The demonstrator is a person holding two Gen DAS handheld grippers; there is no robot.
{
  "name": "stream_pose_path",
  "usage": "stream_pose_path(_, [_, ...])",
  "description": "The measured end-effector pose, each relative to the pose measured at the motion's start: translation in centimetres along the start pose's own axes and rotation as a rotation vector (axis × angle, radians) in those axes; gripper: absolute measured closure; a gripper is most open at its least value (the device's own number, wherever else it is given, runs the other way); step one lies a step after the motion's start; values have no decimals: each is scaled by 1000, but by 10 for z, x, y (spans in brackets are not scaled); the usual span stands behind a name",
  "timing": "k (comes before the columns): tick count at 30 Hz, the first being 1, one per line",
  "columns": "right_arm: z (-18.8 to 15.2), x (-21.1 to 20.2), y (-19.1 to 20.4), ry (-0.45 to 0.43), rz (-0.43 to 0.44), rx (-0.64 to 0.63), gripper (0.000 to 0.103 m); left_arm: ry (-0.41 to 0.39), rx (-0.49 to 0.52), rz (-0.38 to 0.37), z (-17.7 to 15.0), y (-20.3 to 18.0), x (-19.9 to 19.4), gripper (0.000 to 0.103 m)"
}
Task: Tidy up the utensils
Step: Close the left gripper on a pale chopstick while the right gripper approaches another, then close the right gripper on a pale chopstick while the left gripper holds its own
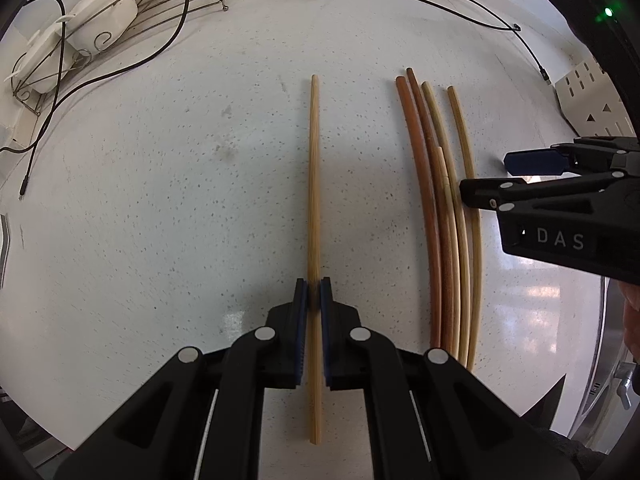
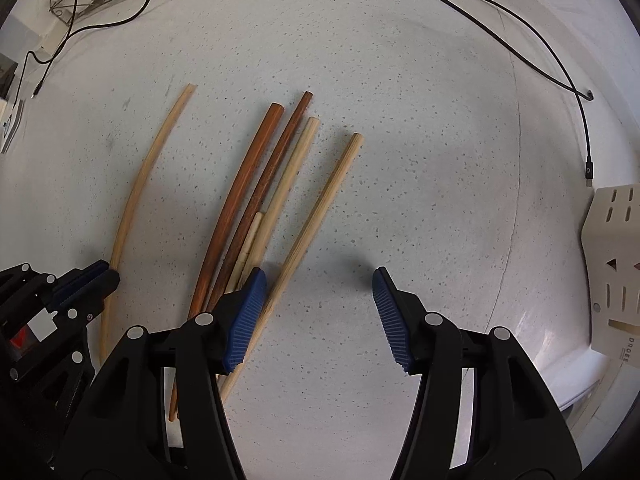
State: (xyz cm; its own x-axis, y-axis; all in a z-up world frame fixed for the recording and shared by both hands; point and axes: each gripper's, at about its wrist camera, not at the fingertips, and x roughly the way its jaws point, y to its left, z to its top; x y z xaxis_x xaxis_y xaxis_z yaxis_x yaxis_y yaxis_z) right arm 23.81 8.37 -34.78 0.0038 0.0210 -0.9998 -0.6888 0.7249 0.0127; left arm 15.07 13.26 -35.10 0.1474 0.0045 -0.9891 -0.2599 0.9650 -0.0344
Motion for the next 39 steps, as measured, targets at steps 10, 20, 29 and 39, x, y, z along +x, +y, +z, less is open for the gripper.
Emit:
stream_pose_path(10, [10, -1, 8, 24, 3, -45, 71, 53, 8, 30, 8, -12, 3, 97])
stream_pose_path(20, [6, 8, 4, 68, 27, -57, 88, 71, 30, 15, 12, -27, -1, 74])
stream_pose_path(29, [19, 3, -5, 74, 64, -132, 97, 88, 3, -15, 13, -16, -4, 77])
stream_pose_path(39, [22, 7, 5, 78, 65, -145, 97, 117, -19, -30, 30, 5, 8, 97])
